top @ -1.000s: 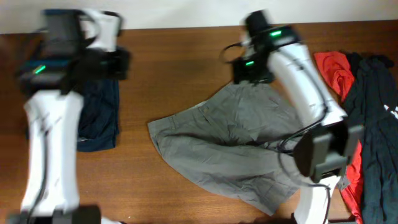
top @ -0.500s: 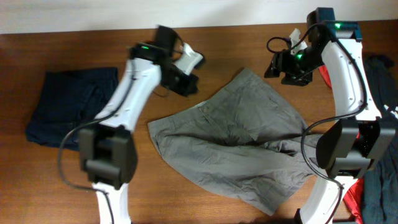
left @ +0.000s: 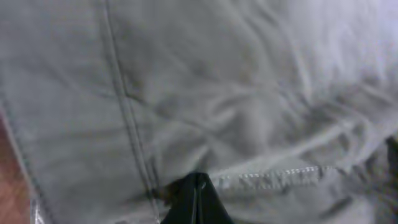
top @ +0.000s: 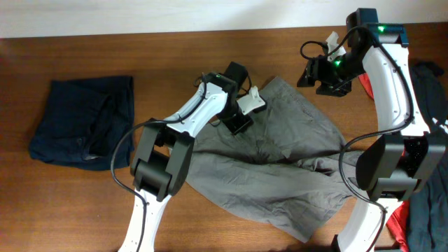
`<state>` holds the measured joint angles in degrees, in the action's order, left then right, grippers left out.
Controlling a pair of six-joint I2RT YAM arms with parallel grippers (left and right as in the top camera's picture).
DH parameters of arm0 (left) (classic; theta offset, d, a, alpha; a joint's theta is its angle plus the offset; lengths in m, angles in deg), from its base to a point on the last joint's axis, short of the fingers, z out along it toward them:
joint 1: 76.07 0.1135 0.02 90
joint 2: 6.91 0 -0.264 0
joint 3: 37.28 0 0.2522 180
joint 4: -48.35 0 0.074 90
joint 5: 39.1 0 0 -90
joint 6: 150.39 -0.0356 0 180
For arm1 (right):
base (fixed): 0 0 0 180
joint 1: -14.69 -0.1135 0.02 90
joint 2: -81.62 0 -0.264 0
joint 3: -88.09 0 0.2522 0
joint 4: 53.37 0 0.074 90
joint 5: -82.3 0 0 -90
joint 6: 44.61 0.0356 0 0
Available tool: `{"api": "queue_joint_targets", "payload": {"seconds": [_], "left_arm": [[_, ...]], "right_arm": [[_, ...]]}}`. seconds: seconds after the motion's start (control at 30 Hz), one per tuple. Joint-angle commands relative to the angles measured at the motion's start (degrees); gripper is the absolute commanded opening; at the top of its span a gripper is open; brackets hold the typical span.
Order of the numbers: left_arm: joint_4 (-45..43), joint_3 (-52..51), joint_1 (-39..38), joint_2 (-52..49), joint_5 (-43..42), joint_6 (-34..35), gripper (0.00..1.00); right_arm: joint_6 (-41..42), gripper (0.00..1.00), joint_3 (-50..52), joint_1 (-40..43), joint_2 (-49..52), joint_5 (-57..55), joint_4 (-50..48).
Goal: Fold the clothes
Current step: 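Grasp the shorts waistband with the left gripper near the button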
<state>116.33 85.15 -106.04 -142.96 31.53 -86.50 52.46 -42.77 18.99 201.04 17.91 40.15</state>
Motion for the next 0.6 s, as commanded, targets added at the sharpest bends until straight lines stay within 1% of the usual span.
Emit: {"api": "queue_joint_targets", "payload": {"seconds": [0.0,0.1,0.17,0.27,0.3,0.37,0.5,0.57], "left_arm": [[-3.17,0.13,1.46,-4.11,15.56,7.48,0.00],[-4.11,0.15,4.46,-7.58,24.48,15.02,0.00],[-3.85,0.15,7.52,-9.75,26.80,18.82,0.00],[-3.63,0.15,13.29,-12.17,26.69,24.04,0.00],[-3.93,0.15,17.18,-12.50,26.10,25.97,0.00],[-4.28,0.52,20.48,-12.37,23.71,26.03,0.00],[-1.95,3.28,25.64,-12.33,22.86,30.80,0.00],[-1.01,4.72,27.65,-12.33,18.08,30.77,0.00]], "right_arm": [[-0.83,0.65,-0.09,-0.04,-2.49,0.76,0.22],[-0.83,0.65,-0.09,-0.04,-2.49,0.76,0.28],[-0.83,0.65,-0.09,-0.04,-2.49,0.76,0.42],[-0.87,0.66,-0.09,-0.09,-2.49,0.72,0.42],[-0.85,0.67,-0.09,-0.09,-2.49,0.33,0.31],[-0.83,0.71,-0.09,-0.09,-2.47,-1.99,0.02],[-0.81,0.77,-0.07,-0.13,-2.12,-7.23,0.00],[-0.63,0.80,0.11,-0.13,-1.55,-10.03,-0.11]]}}
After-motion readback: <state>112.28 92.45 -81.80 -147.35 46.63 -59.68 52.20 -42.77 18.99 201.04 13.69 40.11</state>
